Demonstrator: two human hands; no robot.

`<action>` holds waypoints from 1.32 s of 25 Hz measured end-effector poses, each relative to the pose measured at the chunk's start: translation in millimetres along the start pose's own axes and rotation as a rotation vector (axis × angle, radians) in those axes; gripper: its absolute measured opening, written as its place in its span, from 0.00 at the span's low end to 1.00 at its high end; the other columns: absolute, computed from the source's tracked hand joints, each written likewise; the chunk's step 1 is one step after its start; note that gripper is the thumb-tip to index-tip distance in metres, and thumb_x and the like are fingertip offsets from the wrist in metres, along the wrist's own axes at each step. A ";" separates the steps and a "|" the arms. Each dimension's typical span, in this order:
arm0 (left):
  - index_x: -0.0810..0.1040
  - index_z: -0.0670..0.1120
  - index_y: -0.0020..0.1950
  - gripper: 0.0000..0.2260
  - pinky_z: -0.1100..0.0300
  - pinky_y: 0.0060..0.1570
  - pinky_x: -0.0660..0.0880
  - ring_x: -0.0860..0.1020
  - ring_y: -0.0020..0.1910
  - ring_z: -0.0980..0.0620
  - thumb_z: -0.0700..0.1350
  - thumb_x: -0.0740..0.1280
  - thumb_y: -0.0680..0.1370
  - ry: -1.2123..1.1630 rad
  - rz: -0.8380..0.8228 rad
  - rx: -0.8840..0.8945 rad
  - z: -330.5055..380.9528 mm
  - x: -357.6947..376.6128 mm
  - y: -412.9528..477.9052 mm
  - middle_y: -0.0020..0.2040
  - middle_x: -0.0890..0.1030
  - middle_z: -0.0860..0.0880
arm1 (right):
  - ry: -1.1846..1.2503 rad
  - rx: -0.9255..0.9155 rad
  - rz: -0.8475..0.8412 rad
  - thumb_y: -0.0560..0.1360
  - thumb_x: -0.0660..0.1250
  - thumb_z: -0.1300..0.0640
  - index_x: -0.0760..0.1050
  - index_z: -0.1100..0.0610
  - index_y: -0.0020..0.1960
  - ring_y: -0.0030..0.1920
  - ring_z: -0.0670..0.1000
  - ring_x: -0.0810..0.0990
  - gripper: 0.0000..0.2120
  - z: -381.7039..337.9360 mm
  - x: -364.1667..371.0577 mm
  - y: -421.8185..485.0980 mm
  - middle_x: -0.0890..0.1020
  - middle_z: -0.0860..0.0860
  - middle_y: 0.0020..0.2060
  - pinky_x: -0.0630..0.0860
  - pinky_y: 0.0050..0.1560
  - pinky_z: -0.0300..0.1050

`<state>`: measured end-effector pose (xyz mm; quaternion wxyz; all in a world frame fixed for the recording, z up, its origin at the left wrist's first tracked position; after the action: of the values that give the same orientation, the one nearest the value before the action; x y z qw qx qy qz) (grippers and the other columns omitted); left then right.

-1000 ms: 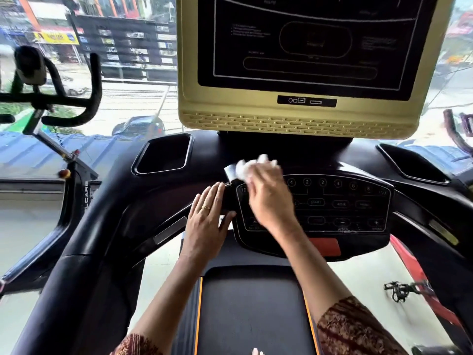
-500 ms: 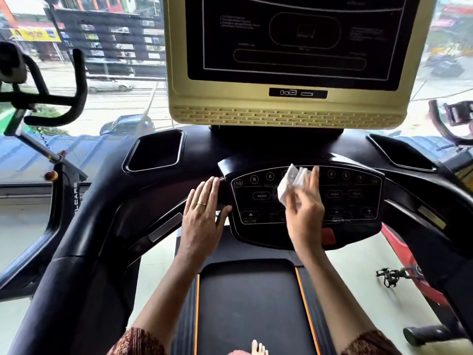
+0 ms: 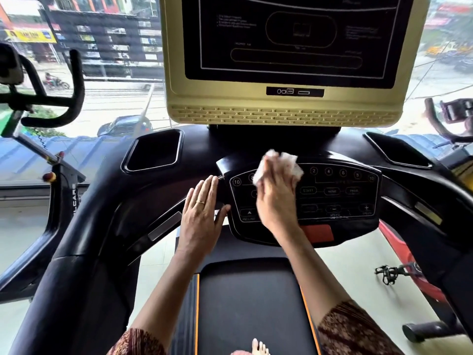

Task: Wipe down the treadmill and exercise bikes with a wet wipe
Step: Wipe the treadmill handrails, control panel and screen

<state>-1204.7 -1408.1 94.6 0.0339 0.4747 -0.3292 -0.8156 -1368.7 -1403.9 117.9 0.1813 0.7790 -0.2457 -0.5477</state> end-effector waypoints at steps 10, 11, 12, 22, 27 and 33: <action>0.62 0.38 0.73 0.28 0.58 0.73 0.45 0.52 0.74 0.49 0.53 0.57 0.78 -0.070 -0.067 0.090 2.7 1.3 -13.9 0.74 0.58 0.42 | 0.070 0.065 -0.030 0.80 0.51 0.57 0.59 0.64 0.74 0.75 0.61 0.55 0.24 41.1 -5.5 -30.1 0.60 0.59 0.74 0.54 0.73 0.61; 0.62 0.38 0.74 0.27 0.57 0.73 0.45 0.51 0.74 0.49 0.52 0.56 0.79 -0.083 -0.064 0.083 4.6 1.7 -17.1 0.74 0.57 0.43 | 0.113 0.029 -0.033 0.79 0.51 0.57 0.61 0.65 0.73 0.75 0.61 0.55 0.24 23.2 -0.4 -27.1 0.61 0.61 0.73 0.52 0.74 0.60; 0.62 0.38 0.74 0.26 0.58 0.73 0.45 0.51 0.75 0.50 0.51 0.55 0.80 -0.102 -0.062 0.065 5.5 1.9 -19.6 0.75 0.57 0.44 | 0.146 -0.025 -0.071 0.78 0.52 0.59 0.62 0.66 0.72 0.75 0.61 0.53 0.24 -2.2 6.1 -34.7 0.62 0.61 0.73 0.49 0.74 0.58; 0.63 0.40 0.74 0.24 0.54 0.73 0.52 0.54 0.75 0.50 0.49 0.56 0.80 -0.210 -0.117 0.201 55.0 25.6 -43.9 0.75 0.60 0.46 | 0.029 0.142 0.080 0.79 0.55 0.63 0.66 0.65 0.71 0.75 0.58 0.56 0.20 42.3 -32.5 -118.1 0.63 0.59 0.72 0.58 0.71 0.61; 0.63 0.42 0.74 0.23 0.56 0.73 0.49 0.54 0.75 0.51 0.49 0.54 0.81 -0.176 -0.114 0.189 51.3 25.7 -46.3 0.75 0.60 0.48 | -0.037 -0.173 -0.012 0.77 0.60 0.64 0.68 0.62 0.70 0.74 0.53 0.62 0.21 18.5 -24.7 -130.2 0.68 0.56 0.71 0.59 0.72 0.54; 0.66 0.38 0.72 0.22 0.52 0.73 0.51 0.57 0.74 0.46 0.47 0.56 0.80 -0.118 -0.051 0.142 72.9 25.0 -44.1 0.74 0.64 0.42 | 0.098 0.188 0.156 0.81 0.54 0.59 0.65 0.67 0.71 0.75 0.58 0.56 0.21 81.7 -55.4 -121.9 0.62 0.60 0.72 0.57 0.72 0.60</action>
<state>-1265.1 -1346.0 74.9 -0.0402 0.4353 -0.3753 -0.8173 -1438.7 -1273.6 65.7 0.1613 0.7967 -0.3469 -0.4679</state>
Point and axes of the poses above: each hand's wrist, its own y-axis towards the middle knuckle, its own x-axis out of the palm, z = x × y, the point moved 9 cm from there along y, towards the middle knuckle
